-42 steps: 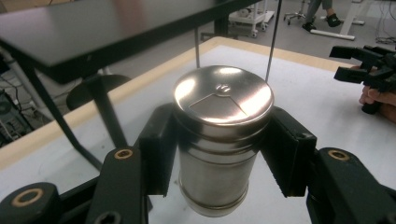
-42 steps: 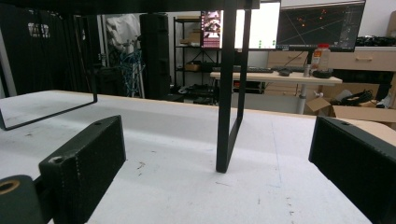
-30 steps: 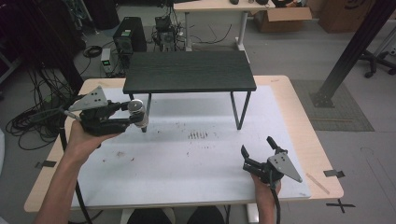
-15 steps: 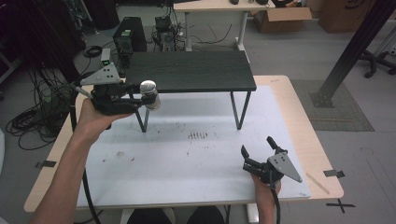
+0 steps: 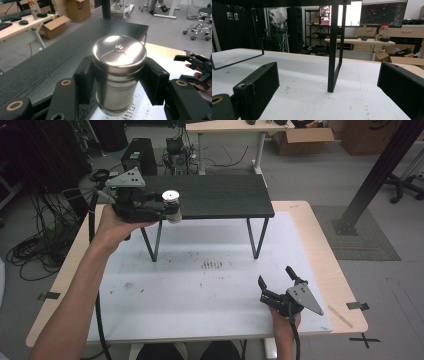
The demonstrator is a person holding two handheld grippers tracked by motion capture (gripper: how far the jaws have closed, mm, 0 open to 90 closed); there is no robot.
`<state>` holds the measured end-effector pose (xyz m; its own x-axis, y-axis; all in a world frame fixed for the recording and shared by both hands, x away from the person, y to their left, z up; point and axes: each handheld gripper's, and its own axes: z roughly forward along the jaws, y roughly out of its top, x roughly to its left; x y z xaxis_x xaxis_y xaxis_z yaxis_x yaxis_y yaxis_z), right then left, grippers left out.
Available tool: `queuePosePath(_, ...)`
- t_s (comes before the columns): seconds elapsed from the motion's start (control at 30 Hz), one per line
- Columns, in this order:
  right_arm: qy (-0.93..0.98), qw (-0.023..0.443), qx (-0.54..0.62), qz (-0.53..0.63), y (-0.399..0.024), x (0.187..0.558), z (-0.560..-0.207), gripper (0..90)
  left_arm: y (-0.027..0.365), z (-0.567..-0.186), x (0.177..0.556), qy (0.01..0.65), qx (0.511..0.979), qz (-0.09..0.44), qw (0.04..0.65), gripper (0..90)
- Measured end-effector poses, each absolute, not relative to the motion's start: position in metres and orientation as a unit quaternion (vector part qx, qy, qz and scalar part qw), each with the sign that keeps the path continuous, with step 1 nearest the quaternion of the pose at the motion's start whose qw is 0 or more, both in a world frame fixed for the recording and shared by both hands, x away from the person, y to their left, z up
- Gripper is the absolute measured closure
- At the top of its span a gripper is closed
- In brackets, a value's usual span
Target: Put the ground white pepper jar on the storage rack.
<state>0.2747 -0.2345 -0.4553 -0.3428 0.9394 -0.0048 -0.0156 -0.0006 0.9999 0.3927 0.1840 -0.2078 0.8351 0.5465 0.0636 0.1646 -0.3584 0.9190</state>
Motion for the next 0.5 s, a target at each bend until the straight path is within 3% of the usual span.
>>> queuePosePath(0.5, 0.576, 0.410, 0.400, 0.583, -0.235, 0.275, -0.455, 3.5, 0.170, -0.212, 0.426, 0.243, 0.802, 0.175, 0.518, 49.1)
